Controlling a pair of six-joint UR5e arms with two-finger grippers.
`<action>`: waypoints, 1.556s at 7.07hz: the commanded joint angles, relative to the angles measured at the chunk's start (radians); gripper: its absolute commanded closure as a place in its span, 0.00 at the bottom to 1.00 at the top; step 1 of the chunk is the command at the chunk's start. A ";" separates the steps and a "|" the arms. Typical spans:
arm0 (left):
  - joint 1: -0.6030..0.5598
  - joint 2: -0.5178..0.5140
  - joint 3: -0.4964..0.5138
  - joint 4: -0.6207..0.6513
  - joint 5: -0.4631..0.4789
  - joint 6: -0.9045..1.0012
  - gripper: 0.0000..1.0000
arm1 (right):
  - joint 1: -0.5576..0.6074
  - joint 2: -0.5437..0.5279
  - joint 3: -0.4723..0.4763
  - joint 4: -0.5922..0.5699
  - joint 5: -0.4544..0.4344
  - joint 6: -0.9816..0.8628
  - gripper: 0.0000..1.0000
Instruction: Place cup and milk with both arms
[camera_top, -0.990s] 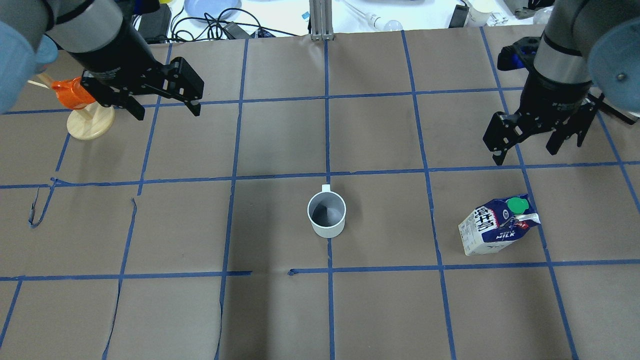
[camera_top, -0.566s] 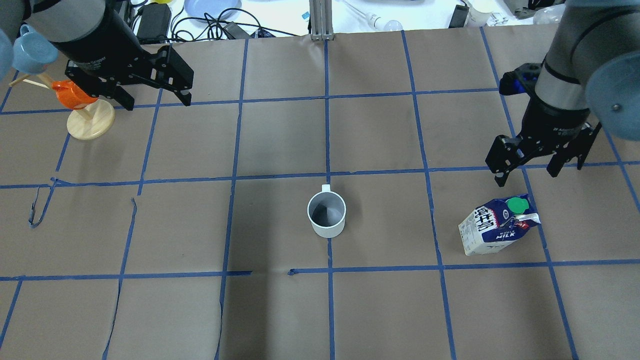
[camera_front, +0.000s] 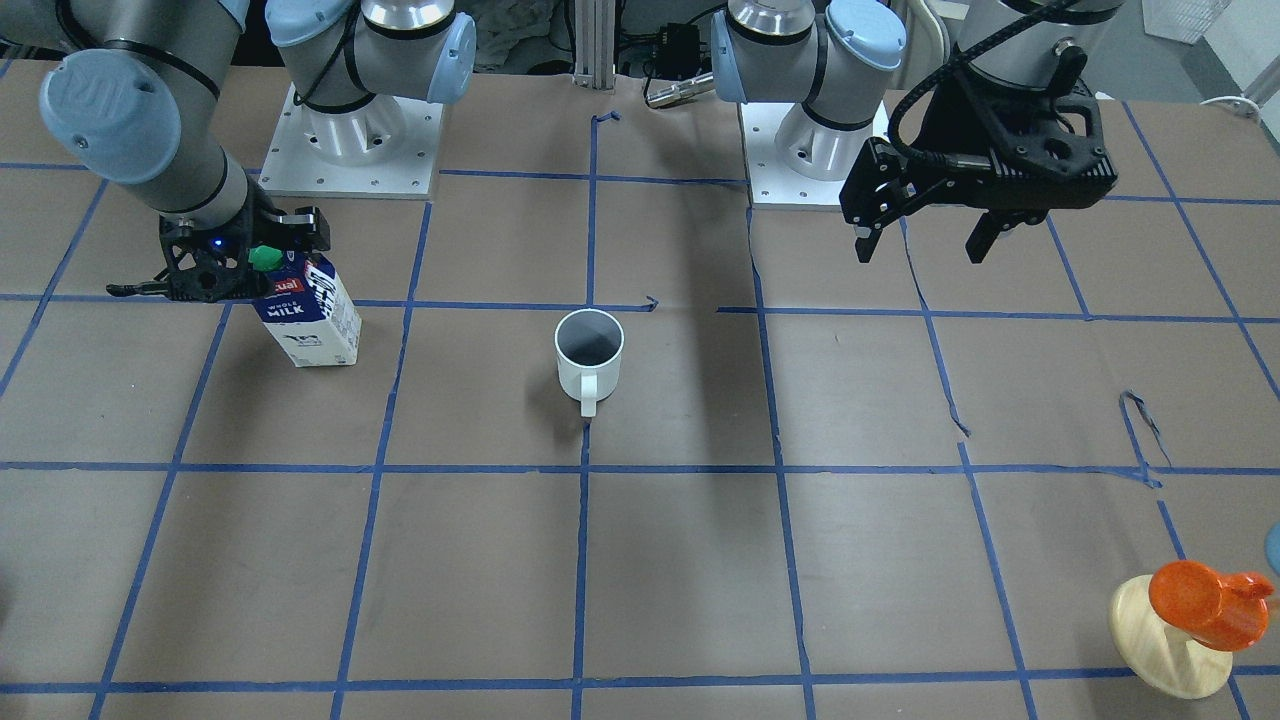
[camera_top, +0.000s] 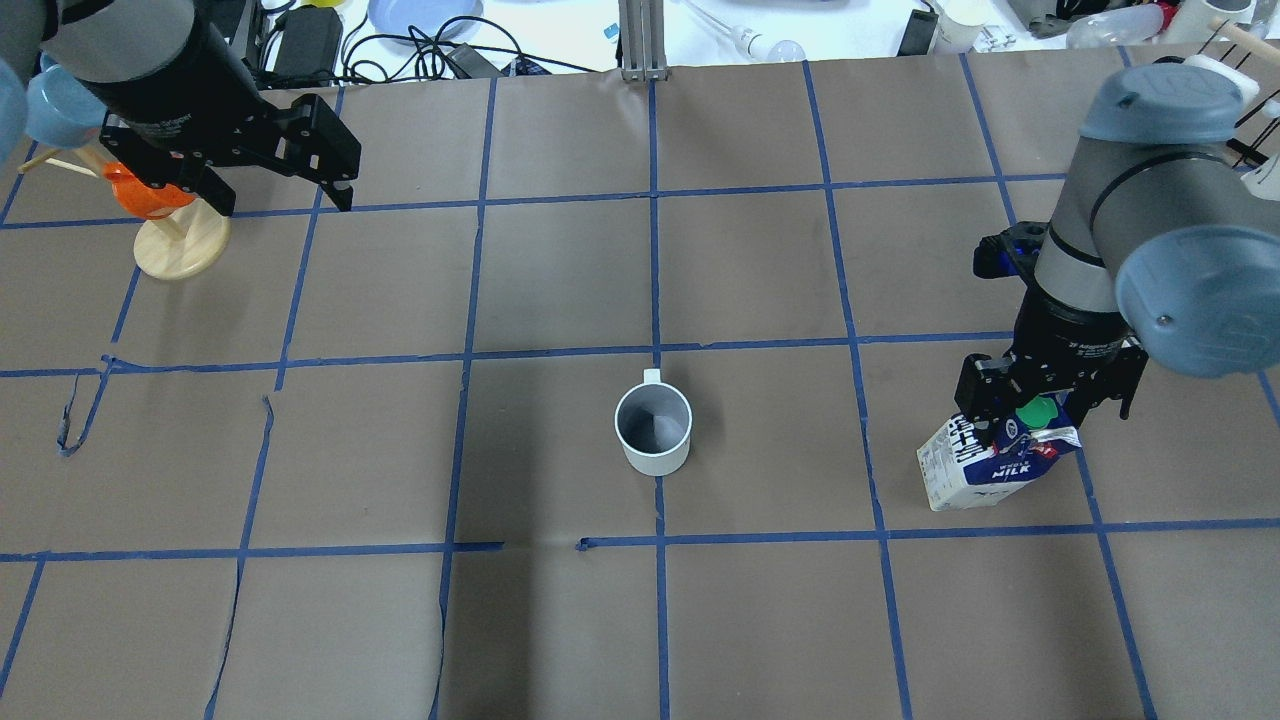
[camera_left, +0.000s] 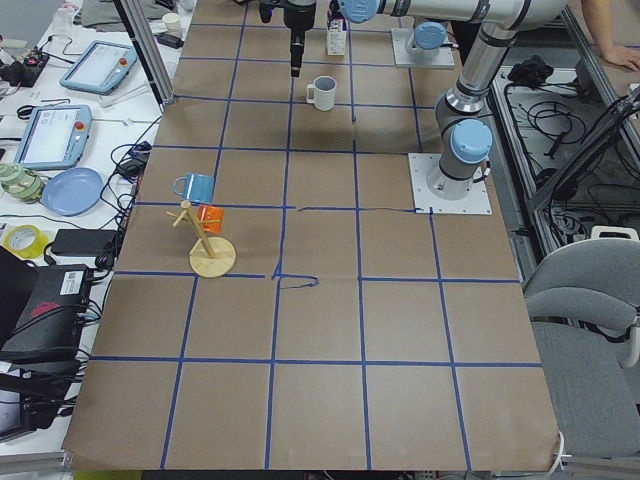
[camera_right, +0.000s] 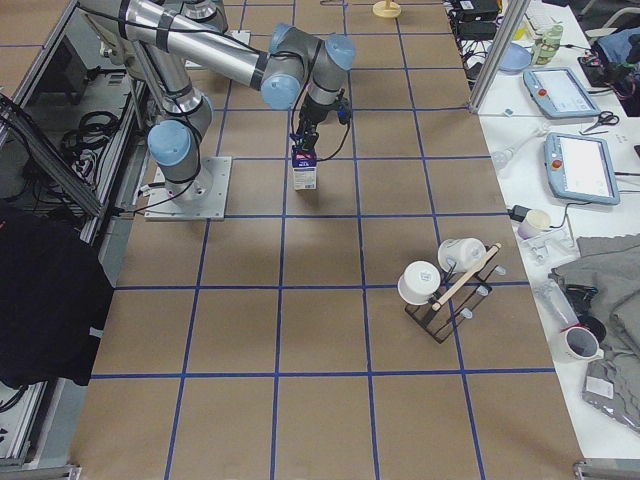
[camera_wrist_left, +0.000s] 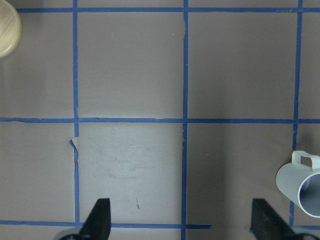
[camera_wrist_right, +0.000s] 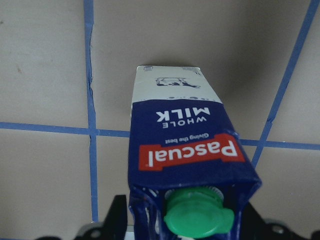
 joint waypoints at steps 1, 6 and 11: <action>0.003 -0.001 -0.001 -0.002 0.000 0.008 0.00 | -0.002 -0.001 -0.002 0.004 -0.010 -0.004 0.58; -0.004 0.000 -0.002 -0.014 0.000 0.014 0.00 | 0.006 0.067 -0.159 0.012 0.030 0.030 0.68; -0.004 0.002 -0.001 -0.011 -0.006 0.014 0.00 | 0.296 0.215 -0.358 0.047 0.087 0.359 0.67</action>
